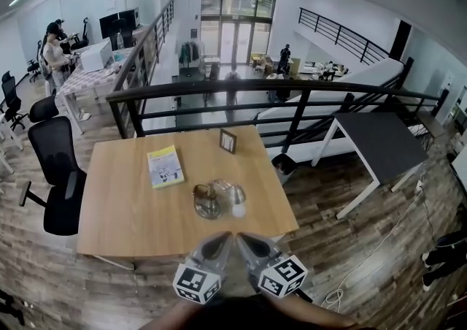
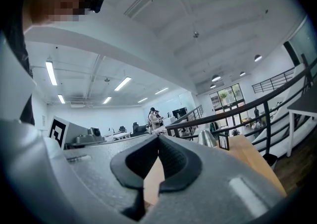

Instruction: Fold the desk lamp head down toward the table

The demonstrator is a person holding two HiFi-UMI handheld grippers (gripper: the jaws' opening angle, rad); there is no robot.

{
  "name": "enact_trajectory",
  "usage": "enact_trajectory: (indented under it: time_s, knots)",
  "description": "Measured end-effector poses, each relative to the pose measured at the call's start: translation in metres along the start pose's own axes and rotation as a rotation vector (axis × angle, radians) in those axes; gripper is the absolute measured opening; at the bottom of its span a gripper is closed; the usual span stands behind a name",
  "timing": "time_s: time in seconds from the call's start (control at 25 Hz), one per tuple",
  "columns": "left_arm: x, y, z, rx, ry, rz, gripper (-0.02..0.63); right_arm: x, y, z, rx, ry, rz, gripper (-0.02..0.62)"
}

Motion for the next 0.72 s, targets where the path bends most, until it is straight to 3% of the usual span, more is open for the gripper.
enact_trajectory:
  time_s: [0.4,0.6,0.72]
  knots:
    - [-0.007,0.005,0.02,0.026,-0.007,0.014,0.002,-0.003,0.027,-0.015,-0.02,-0.005,0.005,0.003]
    - [-0.005,0.017,0.037,0.084,-0.008,0.012,0.002,0.003,0.049,-0.039,-0.007,-0.005,0.018,0.003]
    - [-0.005,0.025,0.05,0.119,-0.009,0.012,0.002,0.007,0.067,-0.05,0.002,-0.024,0.041,0.037]
Point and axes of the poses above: the fingertips, and each gripper's own axes: y forward along the fingers, z to its left, x out of its top, the point moved 9 cm from there along -y, backward along the fingers, and after that the axes turned 10 degrees about -x, right-handed, at the moved point
